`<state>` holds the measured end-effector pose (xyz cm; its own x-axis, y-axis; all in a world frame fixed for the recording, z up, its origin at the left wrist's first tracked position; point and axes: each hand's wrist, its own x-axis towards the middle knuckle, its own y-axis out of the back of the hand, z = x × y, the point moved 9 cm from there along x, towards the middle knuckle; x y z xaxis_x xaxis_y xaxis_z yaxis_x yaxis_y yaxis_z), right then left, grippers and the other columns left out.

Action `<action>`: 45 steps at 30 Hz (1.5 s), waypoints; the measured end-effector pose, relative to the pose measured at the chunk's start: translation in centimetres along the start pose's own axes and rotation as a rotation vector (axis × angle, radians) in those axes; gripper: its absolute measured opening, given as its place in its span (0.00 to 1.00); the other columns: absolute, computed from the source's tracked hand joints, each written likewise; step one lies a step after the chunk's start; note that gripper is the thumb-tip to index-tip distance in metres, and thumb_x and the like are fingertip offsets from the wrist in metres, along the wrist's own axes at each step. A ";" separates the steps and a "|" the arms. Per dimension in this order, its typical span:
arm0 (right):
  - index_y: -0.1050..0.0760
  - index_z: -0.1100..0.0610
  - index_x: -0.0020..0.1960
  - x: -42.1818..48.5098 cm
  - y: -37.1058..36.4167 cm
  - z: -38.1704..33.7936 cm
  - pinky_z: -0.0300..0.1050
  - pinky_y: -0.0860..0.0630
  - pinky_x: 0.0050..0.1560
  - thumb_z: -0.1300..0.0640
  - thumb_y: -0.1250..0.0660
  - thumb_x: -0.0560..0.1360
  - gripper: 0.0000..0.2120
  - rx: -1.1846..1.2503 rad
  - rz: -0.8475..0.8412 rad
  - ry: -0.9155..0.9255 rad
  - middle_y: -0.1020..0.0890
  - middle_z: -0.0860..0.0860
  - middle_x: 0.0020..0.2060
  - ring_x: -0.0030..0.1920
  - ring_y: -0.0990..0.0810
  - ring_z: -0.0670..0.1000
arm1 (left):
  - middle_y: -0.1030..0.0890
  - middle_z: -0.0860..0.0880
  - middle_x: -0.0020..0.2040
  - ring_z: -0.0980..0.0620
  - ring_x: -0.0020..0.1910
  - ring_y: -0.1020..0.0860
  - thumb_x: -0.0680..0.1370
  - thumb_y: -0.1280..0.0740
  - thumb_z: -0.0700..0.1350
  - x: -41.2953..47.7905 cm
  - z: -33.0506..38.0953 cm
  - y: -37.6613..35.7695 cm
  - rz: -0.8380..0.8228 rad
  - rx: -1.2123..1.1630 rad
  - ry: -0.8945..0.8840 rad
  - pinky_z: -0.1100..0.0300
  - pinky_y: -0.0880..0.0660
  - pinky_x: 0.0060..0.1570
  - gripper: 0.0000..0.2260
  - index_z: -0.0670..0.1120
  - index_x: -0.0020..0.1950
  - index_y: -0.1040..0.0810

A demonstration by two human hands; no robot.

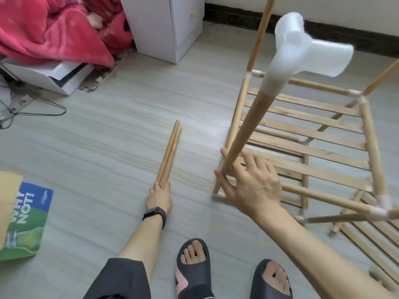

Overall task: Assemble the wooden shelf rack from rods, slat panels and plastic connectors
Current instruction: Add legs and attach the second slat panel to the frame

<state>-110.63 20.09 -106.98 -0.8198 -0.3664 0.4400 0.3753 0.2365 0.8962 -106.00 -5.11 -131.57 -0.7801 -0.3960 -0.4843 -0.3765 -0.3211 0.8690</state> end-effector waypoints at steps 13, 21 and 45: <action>0.27 0.46 0.71 0.0 0.5 -0.1 0.55 0.27 0.61 0.31 0.43 0.76 0.30 0.059 -0.140 0.007 0.26 0.50 0.70 0.64 0.25 0.56 | 0.20 0.41 0.58 0.40 0.58 0.21 0.82 0.41 0.45 -3.7 -0.1 -1.0 -0.132 -0.335 0.049 0.53 0.27 0.51 0.13 0.43 0.66 0.33; 0.38 0.46 0.80 0.4 3.2 2.1 0.51 0.32 0.72 0.41 0.36 0.68 0.40 0.648 -0.609 -0.220 0.28 0.50 0.74 0.73 0.29 0.53 | 0.27 0.47 0.39 0.51 0.34 0.24 0.85 0.44 0.40 -8.5 1.9 14.8 -0.056 -1.205 0.009 0.60 0.33 0.29 0.07 0.42 0.61 0.28; 0.20 0.53 0.29 0.7 21.0 12.5 0.39 0.27 0.25 0.49 0.31 0.76 0.17 1.867 0.274 -1.005 0.23 0.51 0.28 0.26 0.25 0.47 | 0.20 0.50 0.53 0.49 0.54 0.22 0.85 0.45 0.54 -25.1 21.3 36.9 0.391 -1.200 -0.655 0.56 0.27 0.49 0.12 0.52 0.59 0.25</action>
<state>-108.75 36.09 -88.53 -0.9628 0.1551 -0.2212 0.2532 0.8037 -0.5384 -110.93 11.27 -85.15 -0.9448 -0.2709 0.1844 0.3011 -0.9397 0.1622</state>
